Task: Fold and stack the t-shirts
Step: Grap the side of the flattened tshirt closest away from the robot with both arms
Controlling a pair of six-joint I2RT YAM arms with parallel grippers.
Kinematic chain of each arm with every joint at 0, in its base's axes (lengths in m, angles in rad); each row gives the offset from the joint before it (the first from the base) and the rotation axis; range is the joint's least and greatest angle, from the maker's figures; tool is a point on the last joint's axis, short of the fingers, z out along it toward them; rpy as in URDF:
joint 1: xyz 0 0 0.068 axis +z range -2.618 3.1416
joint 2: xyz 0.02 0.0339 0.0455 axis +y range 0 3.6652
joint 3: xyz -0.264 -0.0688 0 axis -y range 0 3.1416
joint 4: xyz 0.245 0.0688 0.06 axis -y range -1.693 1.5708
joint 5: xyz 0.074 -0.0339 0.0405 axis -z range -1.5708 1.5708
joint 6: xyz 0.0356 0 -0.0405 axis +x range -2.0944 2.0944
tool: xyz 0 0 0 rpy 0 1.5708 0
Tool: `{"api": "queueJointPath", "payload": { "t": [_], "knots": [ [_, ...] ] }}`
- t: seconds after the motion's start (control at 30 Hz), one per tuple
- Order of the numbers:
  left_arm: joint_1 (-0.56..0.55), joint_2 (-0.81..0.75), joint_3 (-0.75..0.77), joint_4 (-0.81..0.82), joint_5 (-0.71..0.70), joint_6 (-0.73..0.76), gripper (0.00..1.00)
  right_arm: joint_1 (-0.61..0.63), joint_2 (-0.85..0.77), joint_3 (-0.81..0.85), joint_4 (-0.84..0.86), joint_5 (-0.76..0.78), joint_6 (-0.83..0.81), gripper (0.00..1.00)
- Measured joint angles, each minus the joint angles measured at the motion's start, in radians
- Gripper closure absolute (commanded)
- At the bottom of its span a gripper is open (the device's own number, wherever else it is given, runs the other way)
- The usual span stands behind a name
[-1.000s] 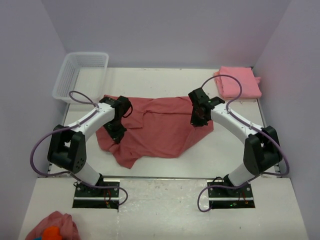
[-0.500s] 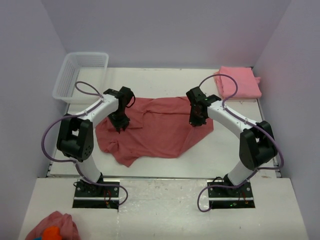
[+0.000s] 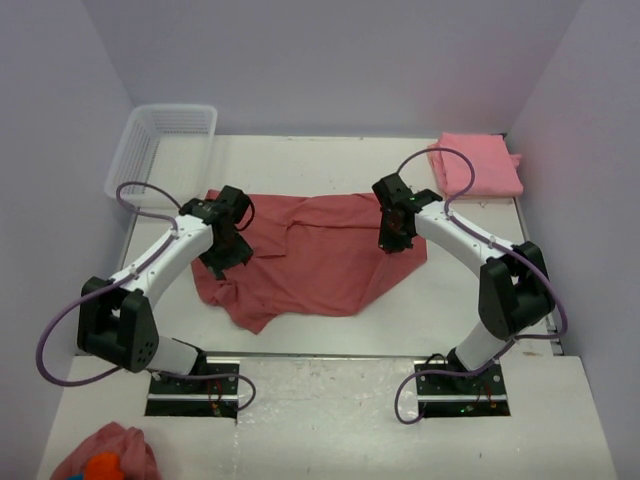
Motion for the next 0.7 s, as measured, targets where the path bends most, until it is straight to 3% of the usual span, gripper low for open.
{"api": "queueJointPath", "payload": {
  "t": [0.27,0.7],
  "knots": [
    [0.001,-0.058,-0.097,0.051,0.058,-0.06,0.41,-0.001,-0.003,-0.004,0.008,-0.003,-0.017,1.0],
    [0.075,-0.007,-0.071,-0.03,-0.032,-0.07,0.44,-0.021,-0.033,-0.056,0.038,-0.029,-0.035,1.0]
  ]
}}
